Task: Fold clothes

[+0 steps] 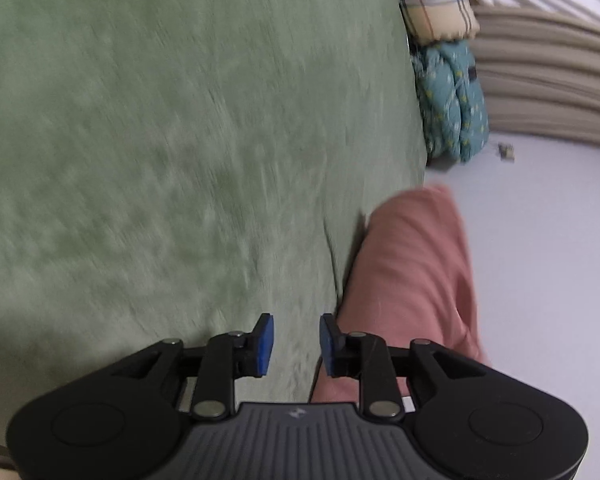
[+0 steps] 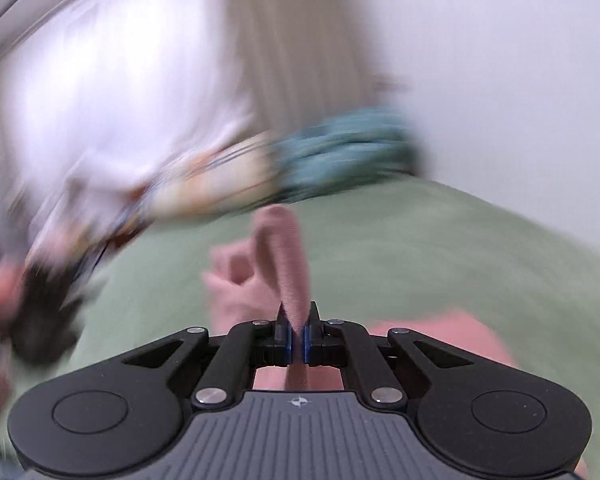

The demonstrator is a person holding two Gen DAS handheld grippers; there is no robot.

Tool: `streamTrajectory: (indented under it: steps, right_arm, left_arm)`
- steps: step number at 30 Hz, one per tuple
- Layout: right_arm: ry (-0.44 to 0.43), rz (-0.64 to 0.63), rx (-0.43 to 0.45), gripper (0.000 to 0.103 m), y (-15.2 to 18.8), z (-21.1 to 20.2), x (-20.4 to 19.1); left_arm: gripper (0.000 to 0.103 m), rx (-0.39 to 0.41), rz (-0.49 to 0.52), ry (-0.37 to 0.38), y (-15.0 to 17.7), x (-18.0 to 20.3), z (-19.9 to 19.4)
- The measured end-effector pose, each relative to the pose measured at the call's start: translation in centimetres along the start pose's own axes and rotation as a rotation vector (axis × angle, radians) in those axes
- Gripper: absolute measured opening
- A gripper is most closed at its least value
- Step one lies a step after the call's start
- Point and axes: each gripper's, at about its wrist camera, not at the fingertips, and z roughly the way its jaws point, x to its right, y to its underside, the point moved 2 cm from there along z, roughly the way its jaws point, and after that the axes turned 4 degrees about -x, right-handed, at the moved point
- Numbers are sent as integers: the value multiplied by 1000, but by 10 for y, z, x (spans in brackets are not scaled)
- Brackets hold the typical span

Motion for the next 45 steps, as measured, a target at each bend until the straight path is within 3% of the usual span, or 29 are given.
streamTrajectory:
  steps: [4, 6, 9, 12, 15, 18, 20, 23, 26, 28, 31, 33, 38, 39, 43, 45]
  right_arm:
    - [152, 322, -111, 5, 46, 1, 97]
    - [120, 523, -149, 5, 73, 0, 130]
    - [23, 689, -130, 8, 85, -4, 150]
    - [-10, 735, -143, 14, 83, -4, 156]
    - [-17, 748, -120, 23, 78, -9, 156]
    - [7, 757, -113, 24, 75, -12, 159]
    - [40, 770, -160, 7, 80, -19, 167]
    - [18, 837, -182, 7, 90, -24, 179]
    - [1, 859, -169, 9, 93, -31, 180]
    - [-11, 859, -151, 9, 94, -37, 181]
    - [-46, 885, -136, 10, 95, -37, 185]
    - [-56, 899, -131, 10, 97, -37, 188]
    - [-71, 912, -133, 10, 102, -29, 191]
    - [-73, 911, -134, 10, 102, -26, 191]
    - [-76, 915, -137, 10, 104, -20, 192]
    - [-76, 917, -136, 10, 103, -12, 191]
  left_arm:
    - [26, -68, 44, -48, 14, 9, 27]
    - [26, -102, 66, -72, 21, 14, 41]
    - [26, -153, 99, -108, 32, 20, 61]
    - [28, -179, 200, -164, 43, 35, 77]
    - [37, -179, 383, -234, 57, 58, 89]
    - [38, -192, 564, -315, 74, 79, 107]
    - [38, -220, 561, -307, 80, 79, 116]
    - [38, -233, 555, -309, 85, 79, 126]
    - [38, -152, 761, -392, 103, 97, 137]
    - [38, -76, 1021, -444, 128, 116, 150]
    - [40, 14, 1300, -444, 163, 129, 170]
    - [42, 47, 1417, -448, 178, 128, 181]
    - [42, 104, 1539, -541, 192, 125, 215]
    - [42, 163, 1616, -604, 198, 125, 220]
    - [45, 301, 1806, -718, 210, 116, 230]
    - [45, 311, 1911, -775, 217, 109, 238]
